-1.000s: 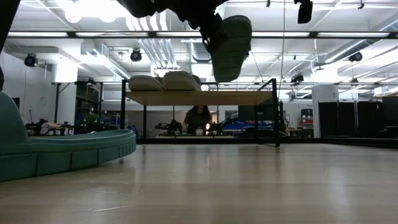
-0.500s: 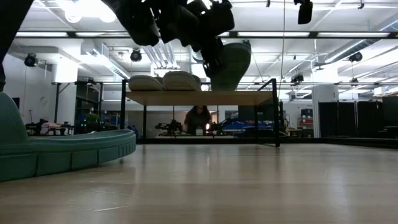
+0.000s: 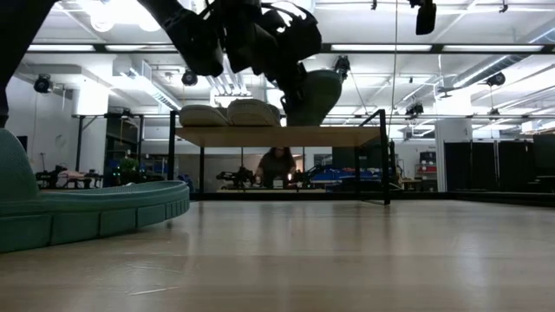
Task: Pick and place slides into the shelf
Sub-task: Put the left green slide on the shelf
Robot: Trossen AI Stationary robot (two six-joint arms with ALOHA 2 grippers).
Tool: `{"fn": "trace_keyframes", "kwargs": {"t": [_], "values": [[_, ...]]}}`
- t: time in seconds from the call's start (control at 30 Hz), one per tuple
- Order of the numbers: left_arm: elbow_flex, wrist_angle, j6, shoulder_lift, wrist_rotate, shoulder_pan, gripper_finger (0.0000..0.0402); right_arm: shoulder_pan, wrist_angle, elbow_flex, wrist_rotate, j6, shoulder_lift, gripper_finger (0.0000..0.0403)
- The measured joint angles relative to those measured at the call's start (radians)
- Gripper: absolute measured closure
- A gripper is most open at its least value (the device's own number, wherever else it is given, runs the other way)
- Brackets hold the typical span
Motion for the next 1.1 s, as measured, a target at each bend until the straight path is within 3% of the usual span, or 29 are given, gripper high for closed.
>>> {"fn": "trace_keyframes", "kwargs": {"t": [0.37, 1.1], "values": [[-0.044, -0.04, -0.011, 0.0, 0.0, 0.011, 0.0401, 0.0, 0.0, 0.0, 0.02, -0.005, 0.0, 0.0255], [-0.091, -0.096, -0.197, 0.0, -0.005, 0.019, 0.0402, 0.0, 0.0, 0.0, 0.02, -0.005, 0.0, 0.0255]]}}
